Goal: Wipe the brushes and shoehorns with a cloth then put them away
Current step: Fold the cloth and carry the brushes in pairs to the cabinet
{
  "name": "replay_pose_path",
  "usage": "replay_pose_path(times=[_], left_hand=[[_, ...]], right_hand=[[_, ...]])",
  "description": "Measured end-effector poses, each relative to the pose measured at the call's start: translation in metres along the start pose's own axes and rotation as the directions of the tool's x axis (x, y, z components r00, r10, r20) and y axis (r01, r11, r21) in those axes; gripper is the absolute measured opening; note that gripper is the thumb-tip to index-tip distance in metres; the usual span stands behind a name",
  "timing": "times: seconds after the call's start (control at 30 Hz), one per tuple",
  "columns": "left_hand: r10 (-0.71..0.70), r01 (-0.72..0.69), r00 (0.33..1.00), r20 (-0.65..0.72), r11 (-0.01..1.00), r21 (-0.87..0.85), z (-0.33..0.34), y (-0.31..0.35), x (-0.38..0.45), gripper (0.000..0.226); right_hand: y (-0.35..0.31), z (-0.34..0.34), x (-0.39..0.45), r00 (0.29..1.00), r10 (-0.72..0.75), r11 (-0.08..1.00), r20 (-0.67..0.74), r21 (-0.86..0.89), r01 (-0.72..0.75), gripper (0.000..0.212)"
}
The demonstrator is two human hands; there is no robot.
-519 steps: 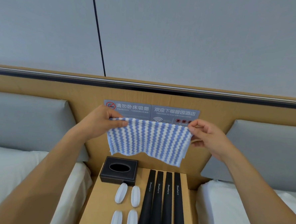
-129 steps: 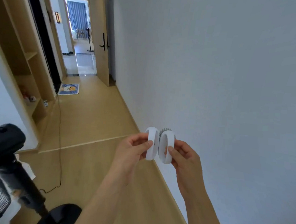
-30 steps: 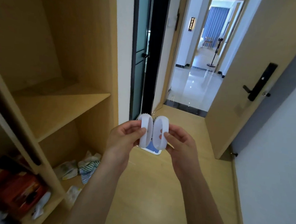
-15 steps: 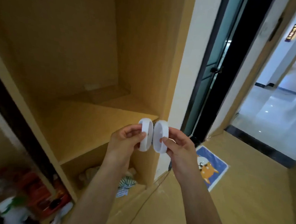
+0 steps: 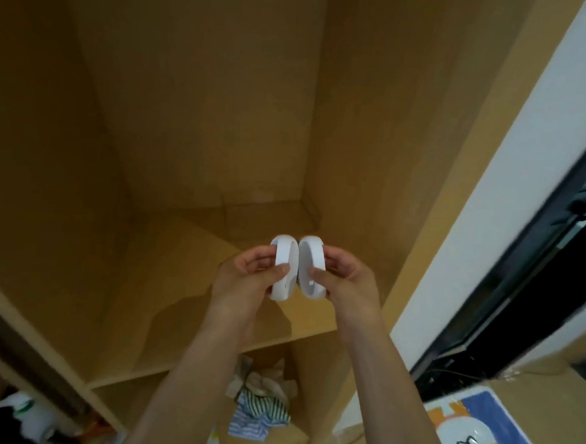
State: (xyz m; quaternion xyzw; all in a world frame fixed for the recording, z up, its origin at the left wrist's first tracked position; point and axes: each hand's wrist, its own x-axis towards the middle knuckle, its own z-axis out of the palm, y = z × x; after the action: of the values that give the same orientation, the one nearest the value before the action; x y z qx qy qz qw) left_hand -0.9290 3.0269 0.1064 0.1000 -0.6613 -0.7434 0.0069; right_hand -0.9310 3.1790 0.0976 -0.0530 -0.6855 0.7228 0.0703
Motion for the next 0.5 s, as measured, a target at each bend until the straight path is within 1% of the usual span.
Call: replay_pose_path(times=[0.13, 0.3, 0.37, 0.43, 0.5], left_hand=[[-0.025, 0.021, 0.998, -0.066, 0.999, -0.048, 0.012, 0.006, 0.056, 0.026], [-0.043, 0.041, 0.999, -0.020, 0.992, -0.117, 0.023, 0.022, 0.138, 0.027], [-0.060, 0.058, 0.998, -0.018, 0.991, -0.120, 0.026, 0.027, 0.173, 0.024], [-0.070, 0.067, 0.997, -0.020, 0.990, -0.125, 0.028, 0.031, 0.206, 0.026], [-0.086, 0.079, 0.995, -0.046, 0.986, -0.145, 0.028, 0.032, 0.238, 0.029]], right_hand=[[-0.002, 0.017, 0.068, 1.000, 0.030, 0.999, 0.001, -0.019, -0.030, 0.034], [-0.007, 0.043, 0.165, 0.990, 0.121, 0.992, -0.070, -0.030, -0.123, 0.029], [-0.007, 0.051, 0.203, 0.987, 0.136, 0.983, -0.090, -0.113, -0.146, 0.022], [-0.004, 0.060, 0.235, 0.990, 0.120, 0.976, -0.077, -0.174, -0.132, 0.034], [0.000, 0.068, 0.263, 0.989, 0.124, 0.975, -0.076, -0.177, -0.136, 0.033]])
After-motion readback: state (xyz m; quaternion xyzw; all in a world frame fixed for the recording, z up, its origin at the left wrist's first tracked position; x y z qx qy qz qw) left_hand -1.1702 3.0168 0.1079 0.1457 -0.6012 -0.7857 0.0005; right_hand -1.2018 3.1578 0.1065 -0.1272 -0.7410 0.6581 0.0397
